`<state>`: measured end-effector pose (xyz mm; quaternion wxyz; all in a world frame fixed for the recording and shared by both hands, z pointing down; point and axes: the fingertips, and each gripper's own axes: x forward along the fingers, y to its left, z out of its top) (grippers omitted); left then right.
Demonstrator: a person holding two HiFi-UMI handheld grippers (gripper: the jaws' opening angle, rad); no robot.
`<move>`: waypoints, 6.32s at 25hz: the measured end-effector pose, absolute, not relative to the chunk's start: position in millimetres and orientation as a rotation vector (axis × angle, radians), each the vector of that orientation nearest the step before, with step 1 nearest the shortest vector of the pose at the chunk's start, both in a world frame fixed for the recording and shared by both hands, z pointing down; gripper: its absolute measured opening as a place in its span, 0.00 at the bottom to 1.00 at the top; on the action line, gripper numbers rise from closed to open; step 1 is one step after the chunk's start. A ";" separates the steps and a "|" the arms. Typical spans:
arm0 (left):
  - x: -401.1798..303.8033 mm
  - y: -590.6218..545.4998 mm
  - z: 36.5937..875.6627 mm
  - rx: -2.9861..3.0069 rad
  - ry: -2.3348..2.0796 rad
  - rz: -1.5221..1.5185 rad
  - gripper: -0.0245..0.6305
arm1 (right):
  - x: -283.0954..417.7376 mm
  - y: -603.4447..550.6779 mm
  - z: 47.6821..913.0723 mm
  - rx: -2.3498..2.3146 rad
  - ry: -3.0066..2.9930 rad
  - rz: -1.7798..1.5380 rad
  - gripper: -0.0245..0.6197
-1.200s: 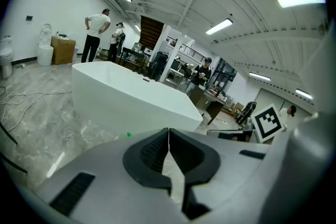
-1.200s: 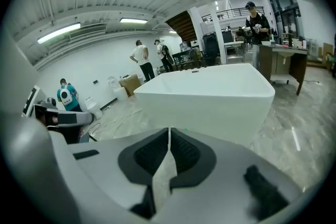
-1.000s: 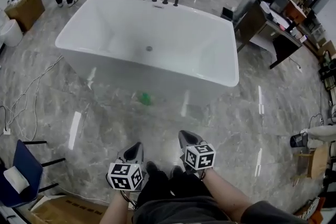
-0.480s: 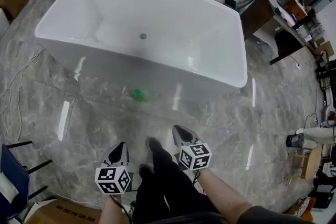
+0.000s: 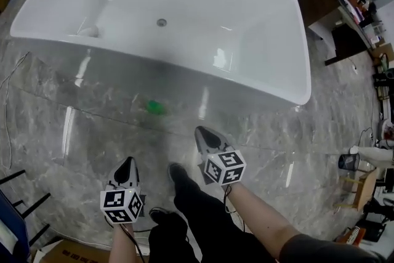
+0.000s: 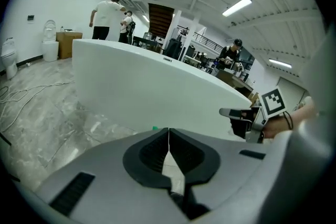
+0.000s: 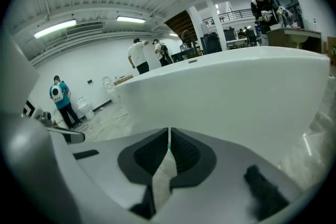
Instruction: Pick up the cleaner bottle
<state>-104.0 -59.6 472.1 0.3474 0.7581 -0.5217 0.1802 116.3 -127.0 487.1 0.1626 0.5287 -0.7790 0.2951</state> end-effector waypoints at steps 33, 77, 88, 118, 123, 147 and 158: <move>-152.9 -190.1 802.2 2.240 -1.344 0.502 0.06 | 73.9 -202.3 863.1 1.255 -2.341 0.602 0.37; -172.0 -190.8 835.9 2.220 -1.371 0.536 0.06 | -41.6 -271.3 948.0 0.889 -2.497 0.223 0.37; -171.0 -181.8 830.0 2.243 -1.344 0.540 0.06 | -38.6 -270.9 944.8 0.950 -2.501 0.233 0.35; -146.9 -119.9 662.5 2.372 -1.295 0.491 0.06 | -25.9 -194.6 711.3 0.977 -2.590 0.302 0.34; -134.6 -99.6 591.4 2.370 -1.268 0.503 0.06 | -25.0 -170.8 629.5 0.971 -2.578 0.352 0.34; -93.7 -104.2 286.1 2.096 -1.510 0.240 0.06 | 4.9 -150.4 319.3 0.892 -2.608 0.414 0.34; -72.7 -53.4 237.4 2.118 -1.452 0.200 0.06 | 26.3 -110.2 251.3 0.989 -2.577 0.397 0.34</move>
